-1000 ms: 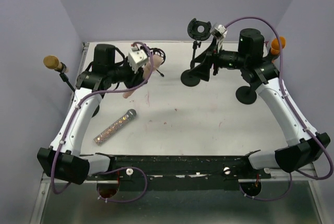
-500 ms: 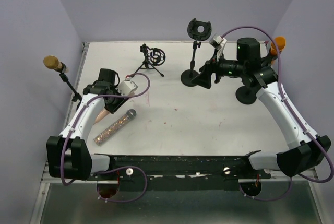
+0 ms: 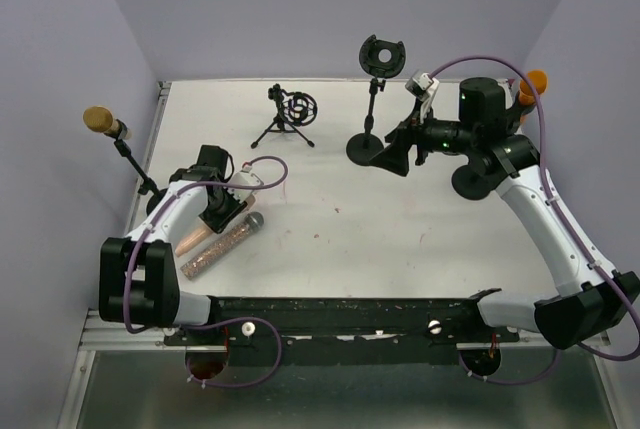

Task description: Remove the microphone from the stand

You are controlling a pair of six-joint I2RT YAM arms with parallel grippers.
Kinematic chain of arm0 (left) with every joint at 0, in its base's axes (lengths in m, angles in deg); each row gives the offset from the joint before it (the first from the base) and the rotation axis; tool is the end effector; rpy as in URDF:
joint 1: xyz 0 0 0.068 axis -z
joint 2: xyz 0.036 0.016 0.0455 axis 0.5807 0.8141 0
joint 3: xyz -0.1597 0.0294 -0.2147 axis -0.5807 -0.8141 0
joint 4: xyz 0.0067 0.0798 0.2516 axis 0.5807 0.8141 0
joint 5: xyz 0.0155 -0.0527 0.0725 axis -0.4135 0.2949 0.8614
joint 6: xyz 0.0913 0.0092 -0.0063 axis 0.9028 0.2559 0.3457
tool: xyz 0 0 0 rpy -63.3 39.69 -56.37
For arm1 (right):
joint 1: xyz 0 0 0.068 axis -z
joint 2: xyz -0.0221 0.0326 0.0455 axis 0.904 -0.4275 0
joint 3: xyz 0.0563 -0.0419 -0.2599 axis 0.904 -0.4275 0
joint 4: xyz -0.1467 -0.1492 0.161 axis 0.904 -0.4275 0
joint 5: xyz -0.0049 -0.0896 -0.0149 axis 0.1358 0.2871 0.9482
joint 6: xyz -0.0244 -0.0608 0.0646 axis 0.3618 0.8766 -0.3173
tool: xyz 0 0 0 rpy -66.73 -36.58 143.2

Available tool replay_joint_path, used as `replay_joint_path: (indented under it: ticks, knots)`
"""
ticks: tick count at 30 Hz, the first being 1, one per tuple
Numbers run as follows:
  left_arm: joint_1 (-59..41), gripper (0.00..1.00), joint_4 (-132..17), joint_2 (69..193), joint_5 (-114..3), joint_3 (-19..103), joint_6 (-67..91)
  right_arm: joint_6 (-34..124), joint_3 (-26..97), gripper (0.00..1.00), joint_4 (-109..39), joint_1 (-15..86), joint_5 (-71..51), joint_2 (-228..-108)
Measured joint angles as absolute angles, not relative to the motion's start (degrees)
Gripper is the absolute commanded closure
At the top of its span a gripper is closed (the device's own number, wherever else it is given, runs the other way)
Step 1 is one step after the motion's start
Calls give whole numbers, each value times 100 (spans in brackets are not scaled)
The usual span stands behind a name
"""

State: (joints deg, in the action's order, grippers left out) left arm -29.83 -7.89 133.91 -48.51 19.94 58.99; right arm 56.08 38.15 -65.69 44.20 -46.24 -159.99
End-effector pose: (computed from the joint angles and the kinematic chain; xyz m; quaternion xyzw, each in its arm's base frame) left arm 0.2515 -0.0269 0.1518 0.3481 0.9289 0.0203 0.1246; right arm 0.2662 0.1603 0.3866 -0.3595 0.7280 0.3813 0.4420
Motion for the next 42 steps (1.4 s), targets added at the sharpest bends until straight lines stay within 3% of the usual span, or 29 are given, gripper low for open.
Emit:
replay_joint_path:
  ticks: [6,13,34,42]
  knots:
    - [-2983,68,-982,13557,-4781,1994,5750,5621,3796,10,-6667,4420,-4626,-15979]
    - [-2983,49,-1180,13751,-4779,1846,5713,5656,3796,10,-6713,4420,-4631,-15986]
    - [-3000,42,-1008,13902,-4687,1785,5630,5501,3785,10,-6543,4439,-4572,-16248]
    - [-3022,41,-182,13083,-4661,2510,5490,5238,3612,13,-6001,4442,-3286,-16499]
